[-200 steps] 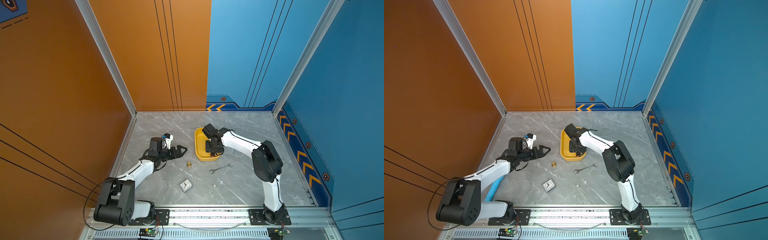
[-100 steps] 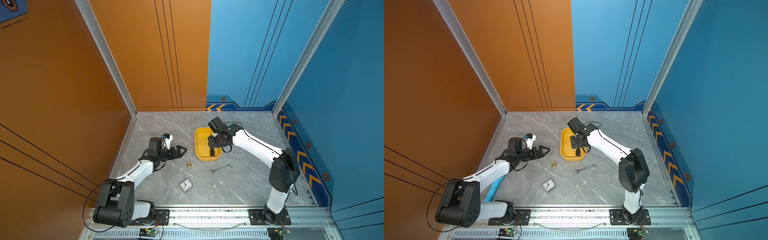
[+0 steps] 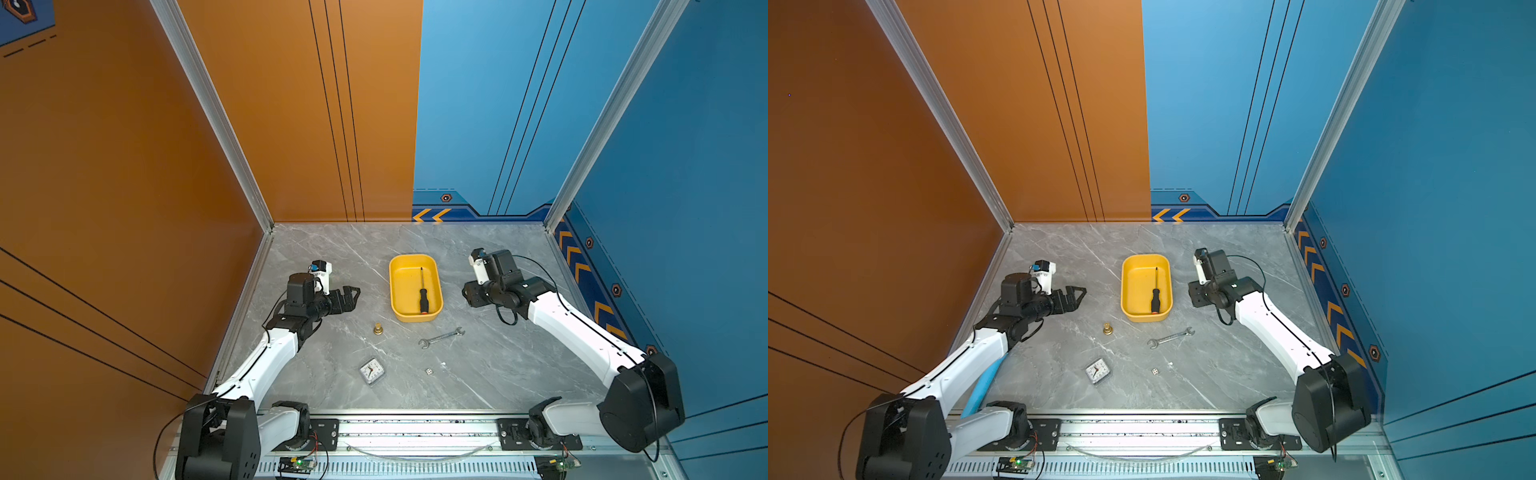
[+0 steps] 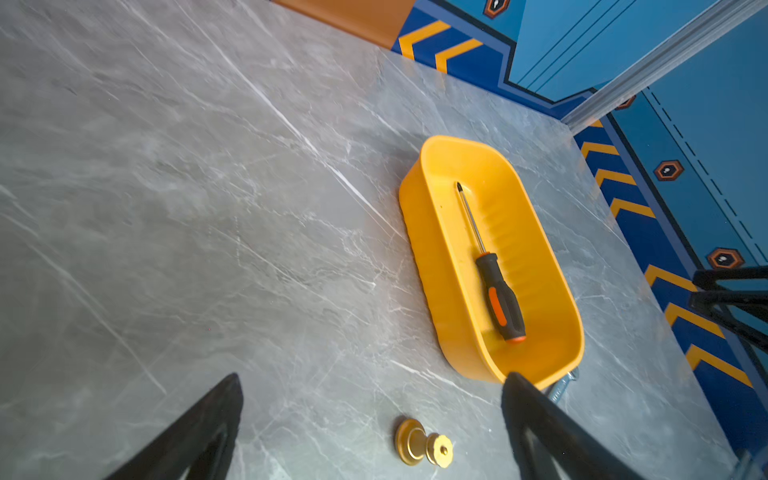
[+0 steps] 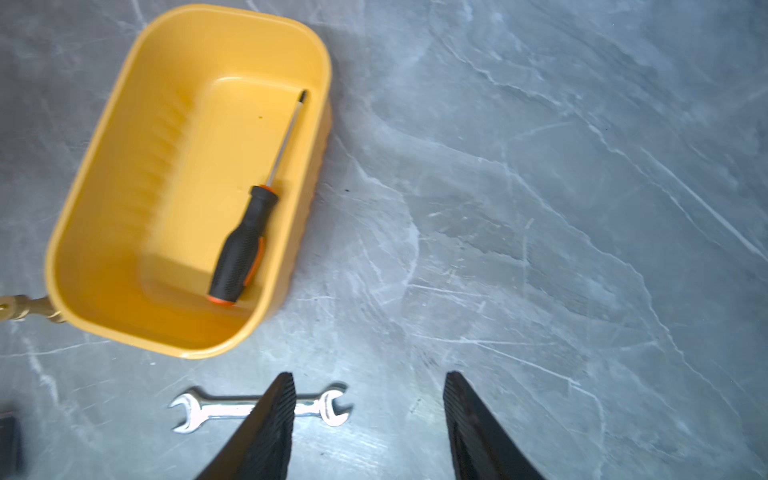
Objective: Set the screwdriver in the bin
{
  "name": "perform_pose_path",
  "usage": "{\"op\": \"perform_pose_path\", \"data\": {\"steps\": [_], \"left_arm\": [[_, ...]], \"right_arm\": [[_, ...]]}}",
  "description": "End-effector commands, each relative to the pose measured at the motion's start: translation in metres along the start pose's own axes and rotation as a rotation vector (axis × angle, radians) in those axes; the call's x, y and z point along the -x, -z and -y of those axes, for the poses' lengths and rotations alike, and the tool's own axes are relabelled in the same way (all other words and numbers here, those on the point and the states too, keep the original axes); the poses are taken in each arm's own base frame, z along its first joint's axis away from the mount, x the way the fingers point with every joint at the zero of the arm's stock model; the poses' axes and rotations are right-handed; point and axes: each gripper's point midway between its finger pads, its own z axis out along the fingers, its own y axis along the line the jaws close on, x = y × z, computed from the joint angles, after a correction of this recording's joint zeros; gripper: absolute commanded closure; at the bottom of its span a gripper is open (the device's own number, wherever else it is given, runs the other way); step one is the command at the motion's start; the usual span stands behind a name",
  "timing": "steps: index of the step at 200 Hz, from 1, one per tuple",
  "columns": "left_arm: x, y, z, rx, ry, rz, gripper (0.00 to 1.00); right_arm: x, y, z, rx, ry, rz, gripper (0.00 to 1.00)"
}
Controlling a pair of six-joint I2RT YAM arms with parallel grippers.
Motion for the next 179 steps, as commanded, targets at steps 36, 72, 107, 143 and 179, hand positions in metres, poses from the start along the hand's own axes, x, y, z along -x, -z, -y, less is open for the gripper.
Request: {"op": "perform_pose_path", "data": {"steps": [36,72,107,143,179], "left_arm": [[0.035,0.022,-0.03,0.19,-0.187,0.222,0.02],[0.04,0.028,-0.056,0.305,-0.241,0.277,0.02],[0.038,0.029,-0.074,0.344,-0.265,0.374,0.02],[0.028,0.021,-0.098,0.399,-0.265,0.361,0.02],[0.024,0.003,-0.107,0.372,-0.263,0.361,0.02]], "right_arm": [[-0.004,-0.017,0.047,-0.056,-0.055,0.21,0.44],[-0.013,-0.031,0.077,-0.134,-0.096,0.233,0.44],[-0.008,-0.037,0.103,-0.183,-0.147,0.384,0.45],[-0.008,-0.037,0.114,-0.222,-0.147,0.474,0.45],[-0.005,-0.03,0.133,-0.309,-0.159,0.539,0.45]]}}
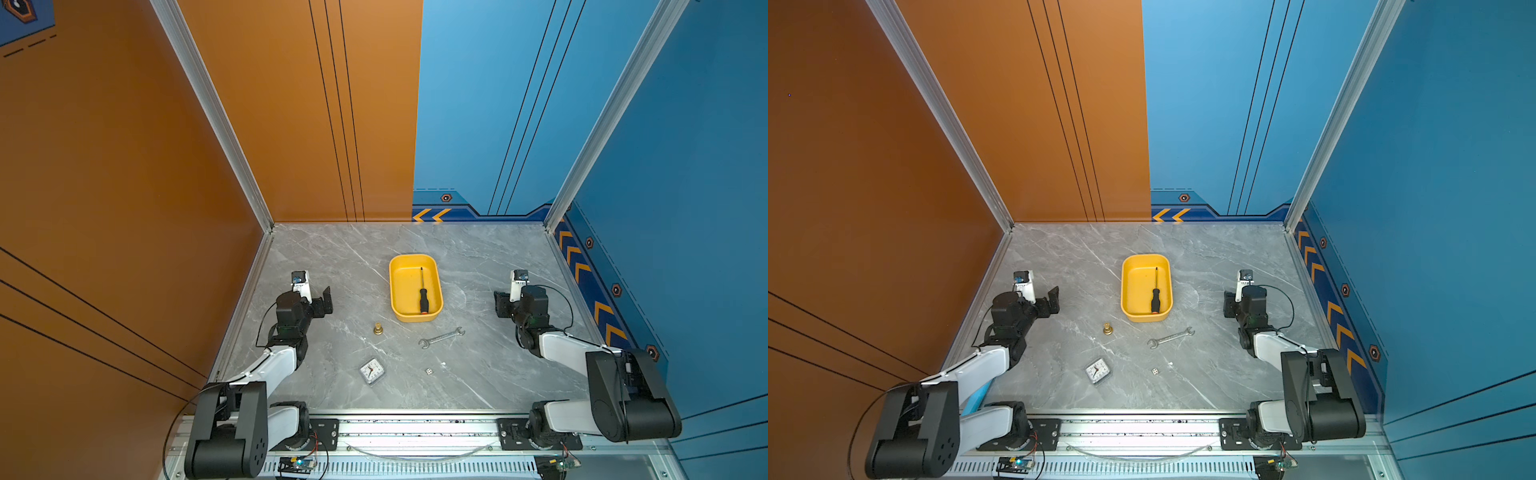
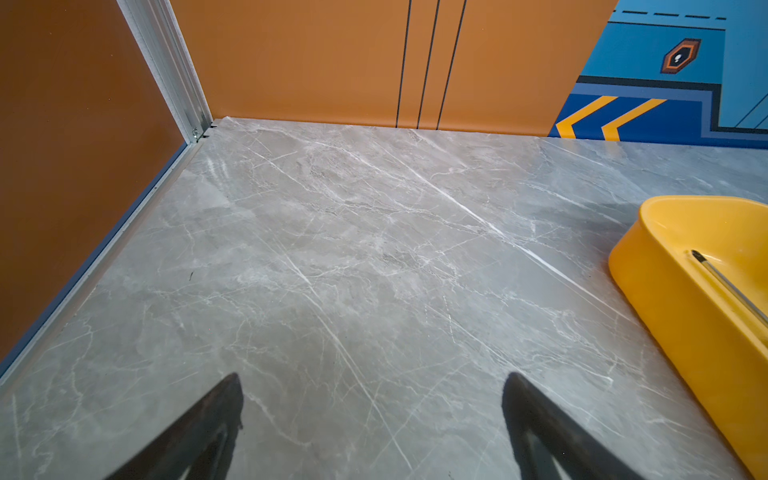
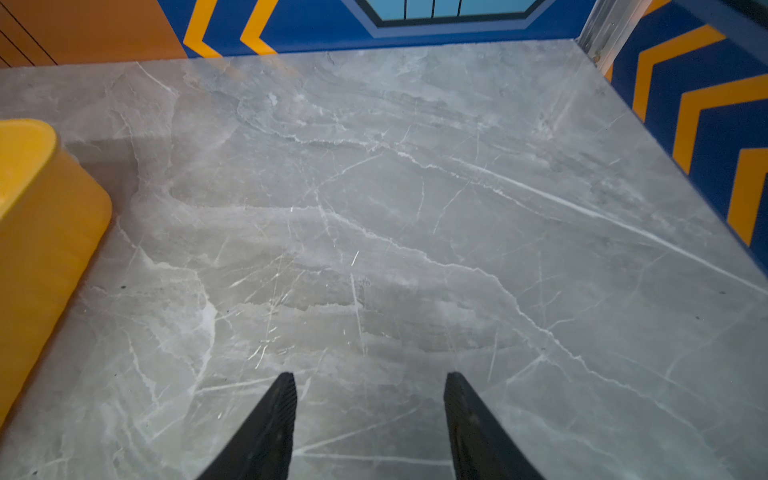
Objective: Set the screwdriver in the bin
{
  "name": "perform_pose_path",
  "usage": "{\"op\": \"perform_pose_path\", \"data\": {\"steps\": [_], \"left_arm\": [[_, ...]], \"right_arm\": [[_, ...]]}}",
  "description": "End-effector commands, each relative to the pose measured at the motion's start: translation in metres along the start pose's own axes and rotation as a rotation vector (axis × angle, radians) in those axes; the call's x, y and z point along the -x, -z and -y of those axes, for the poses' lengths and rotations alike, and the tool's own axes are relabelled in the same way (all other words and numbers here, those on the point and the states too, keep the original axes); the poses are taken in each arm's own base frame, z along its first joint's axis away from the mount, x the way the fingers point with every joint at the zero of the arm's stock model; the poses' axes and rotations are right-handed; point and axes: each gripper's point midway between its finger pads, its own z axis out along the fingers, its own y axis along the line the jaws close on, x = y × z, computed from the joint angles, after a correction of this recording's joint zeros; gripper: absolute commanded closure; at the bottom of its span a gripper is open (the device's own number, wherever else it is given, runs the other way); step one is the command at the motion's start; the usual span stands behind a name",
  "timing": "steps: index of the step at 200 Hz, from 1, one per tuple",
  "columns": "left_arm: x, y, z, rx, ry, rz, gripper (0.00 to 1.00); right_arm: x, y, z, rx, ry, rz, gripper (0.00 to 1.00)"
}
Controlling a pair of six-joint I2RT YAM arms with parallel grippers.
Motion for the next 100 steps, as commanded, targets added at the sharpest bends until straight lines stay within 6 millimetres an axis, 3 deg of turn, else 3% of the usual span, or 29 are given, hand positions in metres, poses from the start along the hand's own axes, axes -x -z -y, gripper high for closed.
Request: {"op": "perform_pose_path", "data": {"steps": [1,31,100], "left_arm": [[0.009,-0.008,-0.002,-0.006,-0.018,0.069,0.02],[0.0,-0.021,0.001,-0.028,-0.026,0.03,0.02],[-0.011,-0.031,0.0,-0.036,-0.028,0.014,0.02]], "right_arm": [[0.026,0.001,0.017,-0.077,0.004,0.14,0.45],[0.018,-0.008,0.024,-0.092,-0.018,0.159,0.44],[0.01,-0.017,0.026,-0.105,-0.02,0.141,0.43]]}}
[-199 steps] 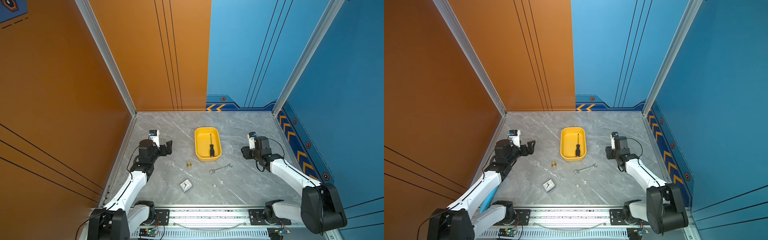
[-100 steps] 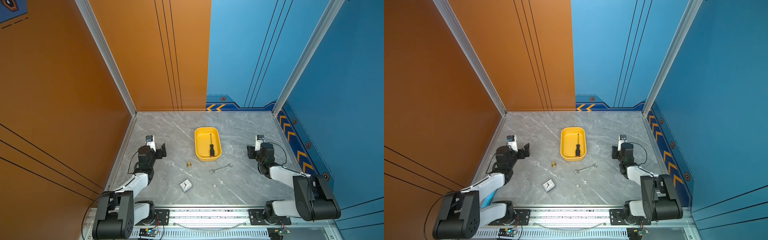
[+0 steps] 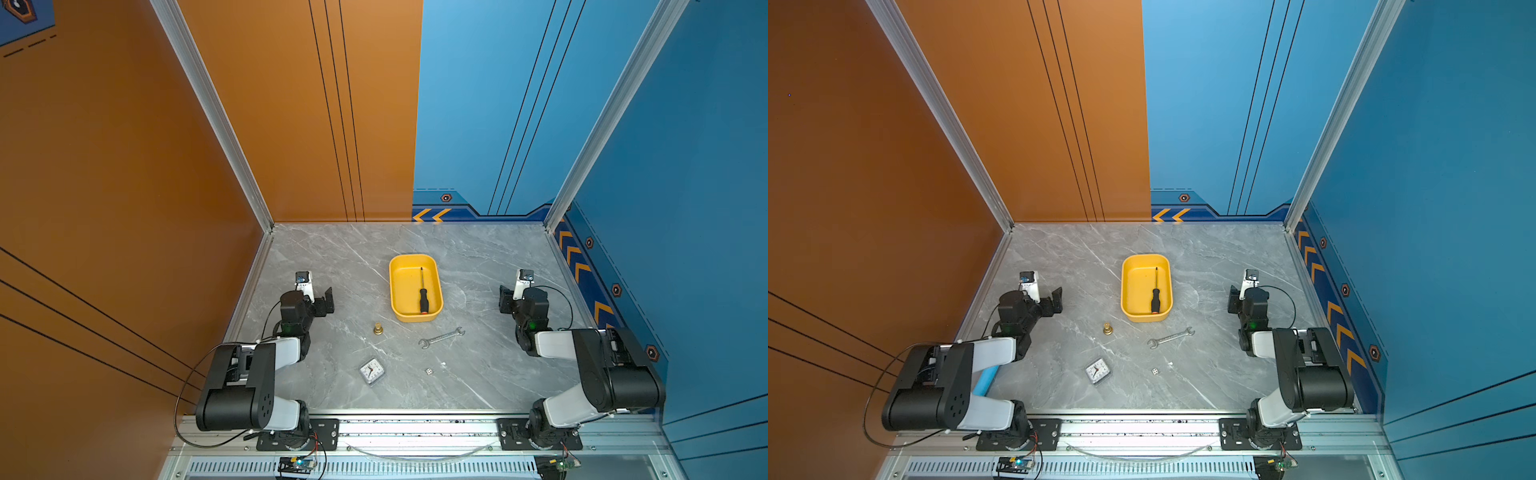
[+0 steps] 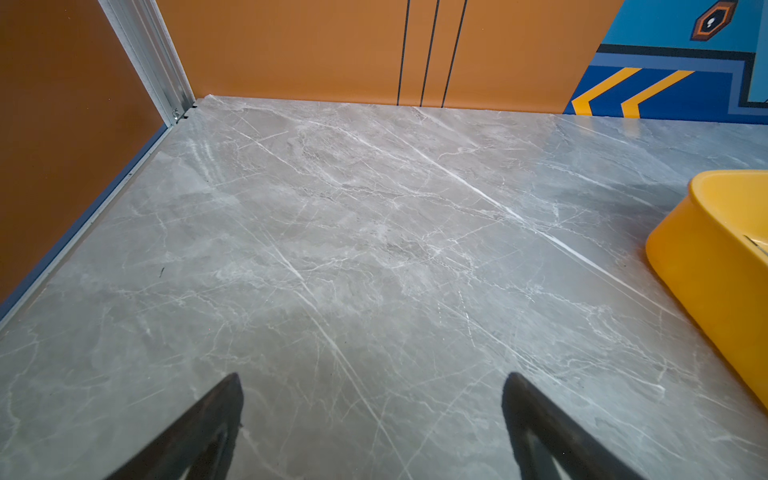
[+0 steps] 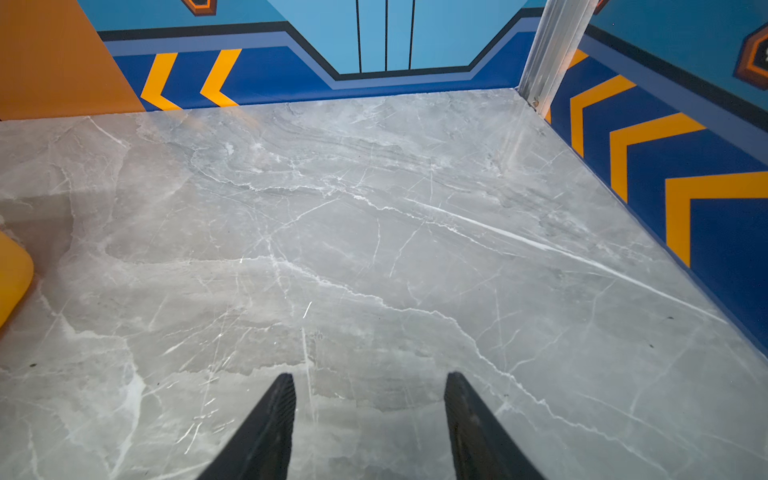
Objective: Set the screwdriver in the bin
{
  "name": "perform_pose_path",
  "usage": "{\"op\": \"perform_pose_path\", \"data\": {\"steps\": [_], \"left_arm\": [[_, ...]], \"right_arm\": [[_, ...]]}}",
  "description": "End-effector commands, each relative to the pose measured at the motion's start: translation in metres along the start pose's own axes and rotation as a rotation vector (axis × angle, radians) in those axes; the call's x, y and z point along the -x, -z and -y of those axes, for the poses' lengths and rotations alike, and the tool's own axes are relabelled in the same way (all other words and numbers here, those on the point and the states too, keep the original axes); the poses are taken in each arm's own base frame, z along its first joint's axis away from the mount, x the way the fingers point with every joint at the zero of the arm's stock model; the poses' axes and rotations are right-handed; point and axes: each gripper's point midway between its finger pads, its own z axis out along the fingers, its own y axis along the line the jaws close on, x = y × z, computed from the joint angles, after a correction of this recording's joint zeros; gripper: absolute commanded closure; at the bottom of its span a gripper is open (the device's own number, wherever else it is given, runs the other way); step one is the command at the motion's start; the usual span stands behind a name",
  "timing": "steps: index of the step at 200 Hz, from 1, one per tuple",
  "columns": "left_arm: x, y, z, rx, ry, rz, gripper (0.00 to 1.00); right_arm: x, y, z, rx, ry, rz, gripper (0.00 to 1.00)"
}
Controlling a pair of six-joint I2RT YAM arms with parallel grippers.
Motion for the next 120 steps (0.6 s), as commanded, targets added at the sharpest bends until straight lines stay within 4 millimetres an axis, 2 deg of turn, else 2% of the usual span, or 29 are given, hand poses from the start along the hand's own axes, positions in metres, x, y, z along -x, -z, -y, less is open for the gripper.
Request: {"op": "perform_pose_path", "data": {"steps": [1,38,96,120], "left_arm": [[0.011,-0.004,0.001,-0.017,-0.02,0.042,0.02],[-0.002,-0.011,-0.006,0.027,-0.014,0.057,0.02],[-0.002,-0.015,-0.003,0.054,-0.048,0.041,0.02],[-0.002,-0.015,-0.003,0.051,-0.045,0.041,0.02]], "right_arm": [[0.007,0.0,0.005,-0.025,-0.005,0.037,0.43],[0.006,0.0,0.005,-0.023,-0.004,0.037,0.41],[0.006,0.0,0.005,-0.026,-0.002,0.037,0.37],[0.006,0.002,0.004,-0.04,0.012,0.055,0.02]]}}
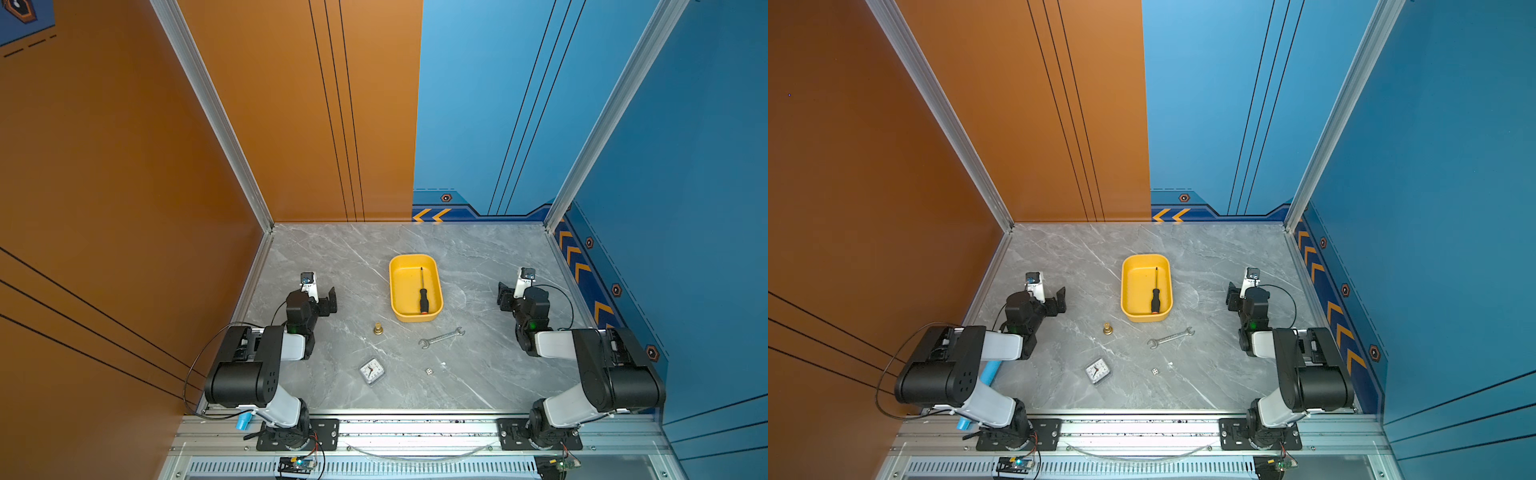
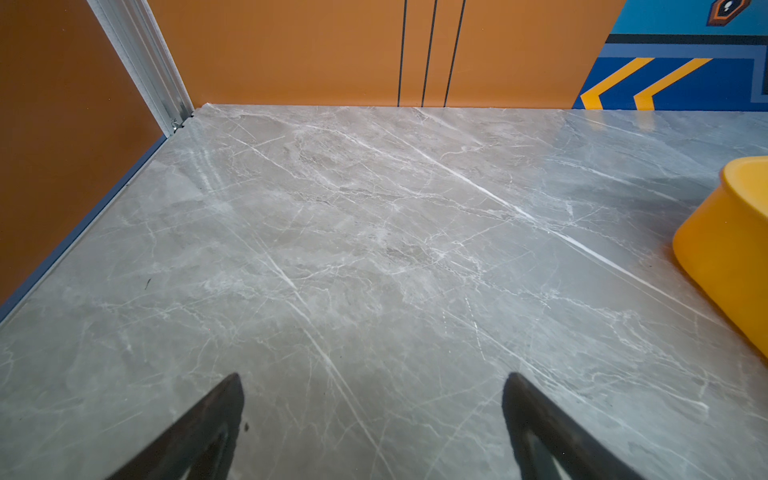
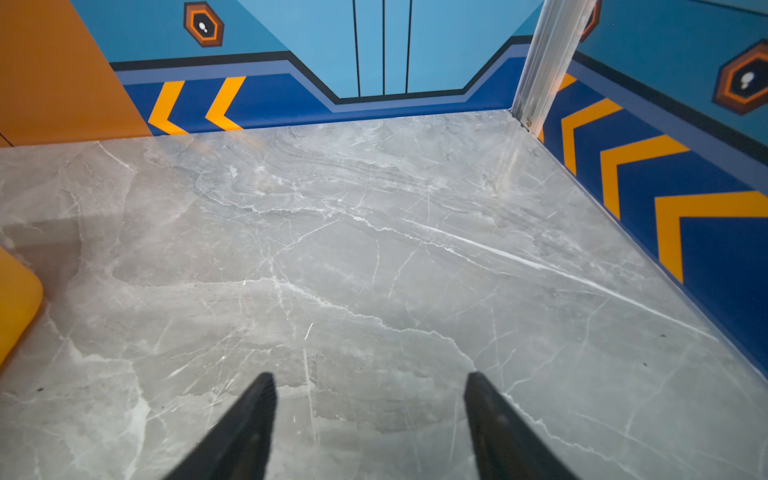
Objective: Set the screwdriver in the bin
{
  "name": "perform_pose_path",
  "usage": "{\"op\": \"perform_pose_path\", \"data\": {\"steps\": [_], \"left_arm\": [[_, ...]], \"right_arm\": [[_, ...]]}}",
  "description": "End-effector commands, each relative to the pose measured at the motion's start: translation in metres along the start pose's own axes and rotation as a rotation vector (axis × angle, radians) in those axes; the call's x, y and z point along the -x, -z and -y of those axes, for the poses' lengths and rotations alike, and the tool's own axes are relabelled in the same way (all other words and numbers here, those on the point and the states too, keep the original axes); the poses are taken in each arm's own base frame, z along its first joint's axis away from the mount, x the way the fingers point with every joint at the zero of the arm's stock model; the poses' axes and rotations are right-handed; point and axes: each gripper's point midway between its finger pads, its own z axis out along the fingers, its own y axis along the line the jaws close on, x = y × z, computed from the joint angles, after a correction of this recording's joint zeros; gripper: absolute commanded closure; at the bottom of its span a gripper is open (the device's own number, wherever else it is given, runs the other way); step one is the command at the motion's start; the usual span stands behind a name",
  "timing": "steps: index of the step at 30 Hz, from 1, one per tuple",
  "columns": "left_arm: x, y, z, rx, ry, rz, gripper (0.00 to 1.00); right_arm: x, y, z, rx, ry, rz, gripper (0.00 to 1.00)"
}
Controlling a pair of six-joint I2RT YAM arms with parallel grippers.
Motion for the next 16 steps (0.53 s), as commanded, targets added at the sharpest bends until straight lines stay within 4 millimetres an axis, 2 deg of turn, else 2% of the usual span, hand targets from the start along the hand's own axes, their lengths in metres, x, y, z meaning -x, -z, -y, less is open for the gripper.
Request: {"op": "perform_pose_path", "data": {"steps": [1,16], "left_arm": [[0.0059,-0.0027,-0.0058,0.03,-0.014,0.014,0.02],[0.0056,-0.0027,-0.0061,0.03,-0.013,0.013,0.02]], "right_arm": [[-0.0022,0.0024,0.0036,-0.035,0.012,0.021,0.01],[-0.002,0.0019,0.0032,-0.031,0.011,0.019,0.0]]}}
